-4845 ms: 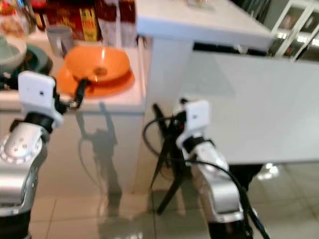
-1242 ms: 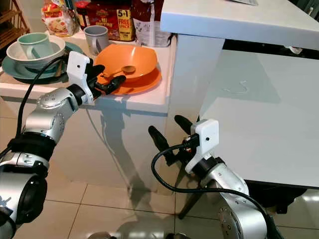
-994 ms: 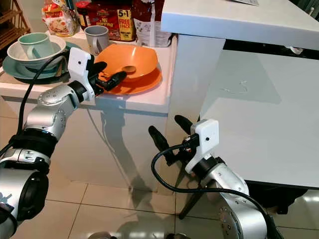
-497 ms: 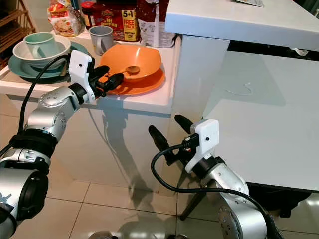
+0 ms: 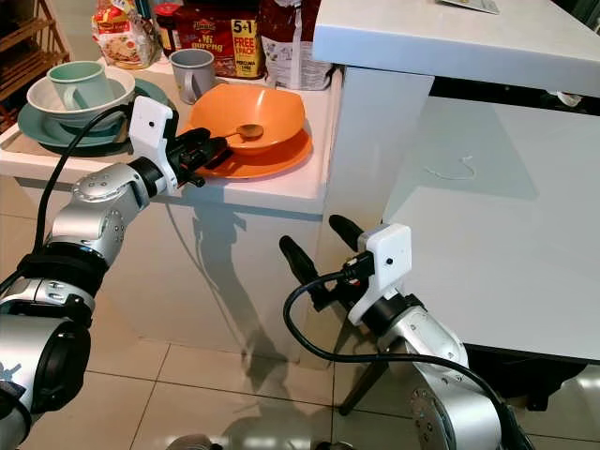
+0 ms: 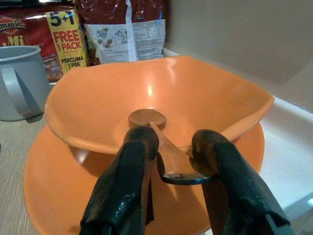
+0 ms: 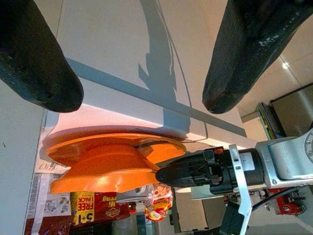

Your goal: Setting the table

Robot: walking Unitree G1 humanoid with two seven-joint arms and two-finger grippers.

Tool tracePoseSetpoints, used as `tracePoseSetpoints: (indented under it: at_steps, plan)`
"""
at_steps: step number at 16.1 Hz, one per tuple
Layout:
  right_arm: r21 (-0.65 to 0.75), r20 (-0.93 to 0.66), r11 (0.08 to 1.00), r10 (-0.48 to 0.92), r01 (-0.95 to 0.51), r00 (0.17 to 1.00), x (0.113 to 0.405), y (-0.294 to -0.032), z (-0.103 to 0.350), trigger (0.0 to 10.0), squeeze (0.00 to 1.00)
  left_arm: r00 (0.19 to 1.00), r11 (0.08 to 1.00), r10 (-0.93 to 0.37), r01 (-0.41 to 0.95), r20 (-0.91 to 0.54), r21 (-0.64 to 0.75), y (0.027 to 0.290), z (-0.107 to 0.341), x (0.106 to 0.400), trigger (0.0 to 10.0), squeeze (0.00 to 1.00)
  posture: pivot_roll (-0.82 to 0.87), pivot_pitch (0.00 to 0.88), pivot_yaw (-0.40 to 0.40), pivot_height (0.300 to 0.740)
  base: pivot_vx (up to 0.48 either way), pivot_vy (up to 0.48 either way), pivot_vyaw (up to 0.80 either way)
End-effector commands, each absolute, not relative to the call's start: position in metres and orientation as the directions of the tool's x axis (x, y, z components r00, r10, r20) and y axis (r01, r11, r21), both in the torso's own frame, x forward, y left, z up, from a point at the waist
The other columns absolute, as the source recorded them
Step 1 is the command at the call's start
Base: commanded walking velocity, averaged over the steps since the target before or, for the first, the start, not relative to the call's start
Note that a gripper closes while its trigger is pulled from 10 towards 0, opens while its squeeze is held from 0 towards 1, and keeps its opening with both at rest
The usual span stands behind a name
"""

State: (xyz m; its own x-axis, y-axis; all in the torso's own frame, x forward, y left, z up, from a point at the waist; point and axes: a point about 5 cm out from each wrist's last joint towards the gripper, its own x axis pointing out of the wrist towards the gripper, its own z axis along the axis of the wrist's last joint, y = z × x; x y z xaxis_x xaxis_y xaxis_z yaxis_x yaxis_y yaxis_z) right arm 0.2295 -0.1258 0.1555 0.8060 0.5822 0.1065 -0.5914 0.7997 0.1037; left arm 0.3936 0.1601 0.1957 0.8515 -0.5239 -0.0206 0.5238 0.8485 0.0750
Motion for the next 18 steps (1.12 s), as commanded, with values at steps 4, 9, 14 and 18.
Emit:
tracePoseSetpoints:
  at_steps: [4,9,14,18]
  plan:
    - [0.089,0.112,0.794,0.591,-0.601,0.798,0.23,-0.124,0.157,10.0,0.0,0.854,0.849,-0.52,0.518,-0.004,0.102,0.16,0.206,0.397,0.0,0.0,0.08,0.0,0.006,0.74,0.0,0.0,0.0]
    - [0.083,0.111,0.794,0.593,-0.602,0.797,0.231,-0.123,0.156,10.0,0.0,0.877,0.872,-0.481,0.478,0.001,0.101,0.165,0.208,0.399,0.0,0.0,0.08,0.0,0.006,0.74,0.0,0.0,0.0]
    - [0.067,0.127,0.808,0.575,-0.585,0.808,0.232,-0.125,0.158,10.0,0.0,0.886,0.898,-0.441,0.434,0.143,0.078,0.17,0.229,0.397,0.0,0.0,0.07,0.0,0.018,0.74,0.0,0.0,0.0]
    - [0.067,0.179,0.823,0.547,-0.564,0.818,0.235,-0.122,0.166,10.0,0.0,0.861,0.909,-0.407,0.415,0.304,0.041,0.171,0.251,0.371,0.0,0.0,0.08,0.0,0.016,0.74,0.0,0.0,0.0]
